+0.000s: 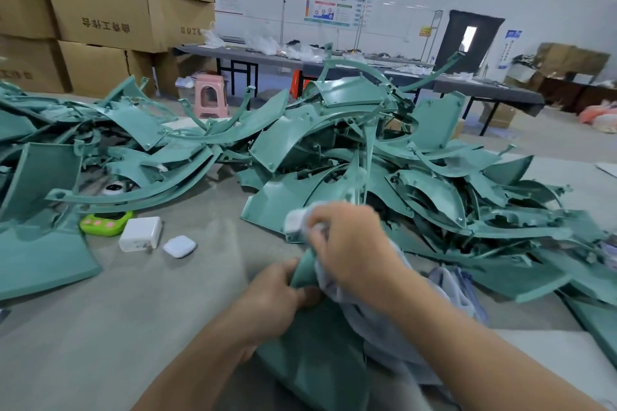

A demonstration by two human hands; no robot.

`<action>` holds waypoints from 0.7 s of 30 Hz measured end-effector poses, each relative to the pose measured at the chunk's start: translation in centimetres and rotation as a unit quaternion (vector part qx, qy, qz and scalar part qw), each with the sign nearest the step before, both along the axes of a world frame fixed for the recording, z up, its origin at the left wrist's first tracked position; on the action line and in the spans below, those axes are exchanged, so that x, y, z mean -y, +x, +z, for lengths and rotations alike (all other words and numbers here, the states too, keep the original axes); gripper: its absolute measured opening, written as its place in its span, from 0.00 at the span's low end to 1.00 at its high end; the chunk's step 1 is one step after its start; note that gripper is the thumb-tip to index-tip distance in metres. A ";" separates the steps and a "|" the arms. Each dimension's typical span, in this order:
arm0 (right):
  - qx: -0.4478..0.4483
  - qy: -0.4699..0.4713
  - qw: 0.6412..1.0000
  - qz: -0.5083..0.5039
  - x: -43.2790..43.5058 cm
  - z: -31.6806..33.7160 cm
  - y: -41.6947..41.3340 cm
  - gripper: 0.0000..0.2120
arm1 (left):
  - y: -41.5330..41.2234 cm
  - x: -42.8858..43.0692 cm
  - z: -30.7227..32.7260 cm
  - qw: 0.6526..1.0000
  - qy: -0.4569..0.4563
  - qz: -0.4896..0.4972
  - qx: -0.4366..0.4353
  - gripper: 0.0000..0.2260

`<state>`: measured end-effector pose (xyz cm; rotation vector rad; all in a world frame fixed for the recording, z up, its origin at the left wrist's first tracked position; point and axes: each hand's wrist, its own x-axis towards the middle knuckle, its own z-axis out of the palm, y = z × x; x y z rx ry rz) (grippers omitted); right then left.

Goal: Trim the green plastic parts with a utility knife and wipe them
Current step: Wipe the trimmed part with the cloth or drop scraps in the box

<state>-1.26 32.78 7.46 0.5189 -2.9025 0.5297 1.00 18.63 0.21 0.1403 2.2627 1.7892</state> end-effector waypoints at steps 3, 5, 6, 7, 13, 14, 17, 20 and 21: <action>0.029 -0.005 0.996 0.088 0.6 -2.0 2.4 0.05 | -0.2 -0.1 0.0 1.000 0.024 0.014 -0.006 0.14; -0.093 0.040 0.995 0.010 -0.6 -1.8 1.0 0.04 | -0.1 -0.2 0.2 1.000 0.022 0.006 0.011 0.11; -0.122 0.034 0.992 -0.027 -1.4 -1.4 0.1 0.04 | 0.0 -0.1 0.3 0.999 0.030 -0.002 0.025 0.09; -0.144 0.024 0.987 -0.065 -2.1 -0.8 -0.8 0.04 | 0.1 0.0 0.3 0.998 0.040 -0.008 0.036 0.09; -0.145 -0.019 0.954 -0.260 -8.3 -0.3 -1.3 0.07 | -0.6 2.4 0.9 0.988 0.105 0.079 0.086 0.06; -0.134 0.019 0.959 -0.248 -8.3 -0.6 -0.7 0.10 | -0.9 2.7 0.9 0.984 0.118 0.095 0.093 0.07; -0.109 -0.131 0.976 -0.133 -6.3 -0.7 3.0 0.23 | -1.2 2.8 0.7 0.979 0.123 0.146 0.075 0.08; 0.015 -0.344 0.936 -0.072 -2.6 -1.3 6.4 0.31 | -0.9 2.3 1.0 0.970 0.156 0.179 0.059 0.09; 0.076 -0.385 0.917 -0.076 -1.7 -1.7 7.1 0.33 | -0.7 2.1 1.2 0.967 0.171 0.181 0.053 0.09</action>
